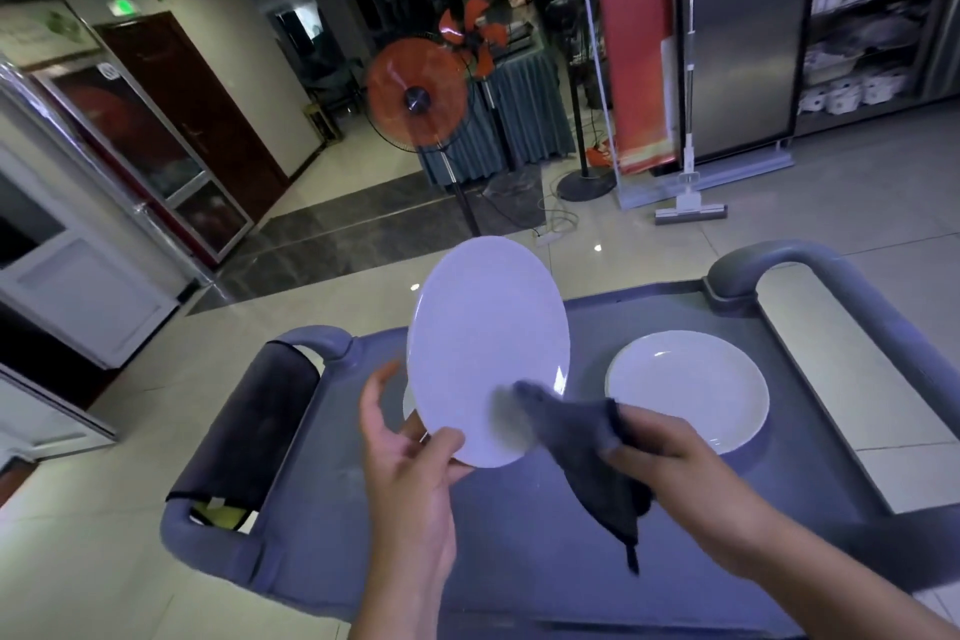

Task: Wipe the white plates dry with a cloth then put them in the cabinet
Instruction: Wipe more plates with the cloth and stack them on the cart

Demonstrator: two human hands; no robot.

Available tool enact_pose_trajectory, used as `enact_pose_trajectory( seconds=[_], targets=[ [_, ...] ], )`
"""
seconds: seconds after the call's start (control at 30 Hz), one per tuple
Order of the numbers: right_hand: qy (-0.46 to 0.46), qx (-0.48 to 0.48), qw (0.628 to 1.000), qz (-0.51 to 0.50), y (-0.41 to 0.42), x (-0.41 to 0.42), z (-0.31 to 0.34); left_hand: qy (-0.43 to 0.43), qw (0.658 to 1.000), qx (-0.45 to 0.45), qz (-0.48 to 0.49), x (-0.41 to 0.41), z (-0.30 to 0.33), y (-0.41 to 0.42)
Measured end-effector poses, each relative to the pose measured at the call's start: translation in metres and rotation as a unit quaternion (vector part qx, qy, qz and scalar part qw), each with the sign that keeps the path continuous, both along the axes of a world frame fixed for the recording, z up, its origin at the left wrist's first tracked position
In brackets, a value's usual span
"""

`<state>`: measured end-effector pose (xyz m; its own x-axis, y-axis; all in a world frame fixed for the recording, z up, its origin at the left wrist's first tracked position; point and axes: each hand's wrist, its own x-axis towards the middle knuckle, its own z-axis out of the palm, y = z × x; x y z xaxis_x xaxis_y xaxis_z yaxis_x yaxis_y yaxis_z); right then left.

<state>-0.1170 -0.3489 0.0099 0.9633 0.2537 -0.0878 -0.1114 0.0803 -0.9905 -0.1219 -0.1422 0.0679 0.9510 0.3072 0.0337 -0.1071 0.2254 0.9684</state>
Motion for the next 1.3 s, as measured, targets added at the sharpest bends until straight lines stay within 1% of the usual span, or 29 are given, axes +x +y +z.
enact_pose_trajectory(
  seconds=[0.03, 0.1, 0.13, 0.17, 0.2, 0.27, 0.33, 0.4, 0.47, 0.5, 0.53, 0.6, 0.63, 0.67, 0.73, 0.77, 0.83, 0.9, 0.97, 1.0, 1.03, 1.1, 1.2, 1.23, 1.3],
  targets=[
    [0.051, 0.034, 0.996, -0.068, -0.003, -0.002, -0.011, 0.005, 1.000, -0.003, 0.005, -0.001, -0.002, 0.001],
    [0.131, 0.072, 0.972, -0.179, -0.007, -0.007, -0.030, 0.018, 0.999, -0.024, 0.008, 0.000, -0.007, 0.005],
    [0.151, 0.078, 0.961, -0.220, -0.010, -0.008, -0.035, 0.026, 0.999, -0.040, 0.005, 0.000, -0.009, 0.006],
    [0.152, 0.080, 0.953, -0.251, -0.014, -0.007, -0.037, 0.036, 0.998, -0.054, 0.003, 0.000, -0.012, 0.008],
    [0.138, 0.069, 0.949, -0.274, -0.018, -0.005, -0.035, 0.046, 0.997, -0.065, -0.001, -0.001, -0.014, 0.008],
    [0.075, 0.032, 0.950, -0.301, -0.025, 0.003, -0.018, 0.062, 0.995, -0.076, -0.011, -0.003, -0.018, 0.007],
    [-0.019, 0.006, 0.946, -0.323, -0.026, 0.011, 0.011, 0.073, 0.994, -0.073, -0.024, -0.004, -0.021, 0.004],
    [-0.129, -0.028, 0.932, -0.337, -0.021, 0.019, 0.042, 0.076, 0.993, -0.075, -0.044, -0.004, -0.022, 0.001],
    [-0.222, -0.086, 0.922, -0.305, -0.009, 0.032, 0.063, 0.071, 0.992, -0.073, -0.070, -0.005, -0.019, -0.004],
    [-0.242, -0.124, 0.922, -0.275, 0.000, 0.037, 0.069, 0.067, 0.992, -0.064, -0.087, -0.006, -0.017, -0.008],
    [-0.248, -0.175, 0.922, -0.240, 0.009, 0.043, 0.072, 0.061, 0.992, -0.049, -0.104, -0.007, -0.015, -0.011],
    [-0.256, -0.289, 0.909, -0.154, 0.026, 0.051, 0.078, 0.043, 0.989, -0.018, -0.137, -0.009, -0.010, -0.014],
    [-0.255, -0.315, 0.907, -0.115, 0.032, 0.053, 0.080, 0.035, 0.988, -0.006, -0.147, -0.008, -0.008, -0.012],
    [-0.251, -0.305, 0.916, -0.074, 0.035, 0.053, 0.083, 0.029, 0.988, 0.003, -0.152, -0.008, -0.005, -0.008],
    [-0.260, -0.257, 0.931, 0.005, 0.034, 0.049, 0.086, 0.015, 0.987, 0.014, -0.158, -0.007, 0.000, 0.001],
    [-0.280, -0.251, 0.926, 0.042, 0.033, 0.045, 0.087, 0.012, 0.987, 0.013, -0.160, -0.006, 0.000, 0.004],
    [-0.335, -0.268, 0.899, 0.091, 0.034, 0.038, 0.086, 0.013, 0.988, -0.005, -0.155, -0.005, -0.001, 0.006],
    [-0.352, -0.301, 0.880, 0.105, 0.035, 0.031, 0.080, 0.009, 0.986, -0.052, -0.156, -0.007, -0.002, 0.006],
    [-0.345, -0.298, 0.882, 0.118, 0.031, 0.025, 0.072, 0.010, 0.978, -0.126, -0.168, -0.008, 0.000, 0.006],
    [-0.342, -0.295, 0.883, 0.126, 0.028, 0.023, 0.067, 0.008, 0.975, -0.148, -0.166, -0.008, 0.001, 0.006],
    [-0.339, -0.294, 0.884, 0.131, 0.025, 0.021, 0.063, 0.004, 0.976, -0.148, -0.158, -0.007, 0.002, 0.006],
    [-0.331, -0.293, 0.886, 0.136, 0.019, 0.016, 0.051, -0.002, 0.985, -0.100, -0.137, -0.003, 0.001, 0.003],
    [-0.313, -0.287, 0.897, 0.123, 0.013, 0.009, 0.033, 0.020, 0.994, -0.052, -0.092, 0.002, -0.004, -0.001],
    [-0.316, -0.295, 0.895, 0.112, 0.011, 0.008, 0.026, 0.020, 0.995, -0.042, -0.086, 0.003, -0.005, -0.002],
    [-0.317, -0.342, 0.880, 0.090, 0.003, 0.008, 0.011, 0.016, 0.996, -0.033, -0.077, 0.004, -0.006, -0.003]
  ],
)
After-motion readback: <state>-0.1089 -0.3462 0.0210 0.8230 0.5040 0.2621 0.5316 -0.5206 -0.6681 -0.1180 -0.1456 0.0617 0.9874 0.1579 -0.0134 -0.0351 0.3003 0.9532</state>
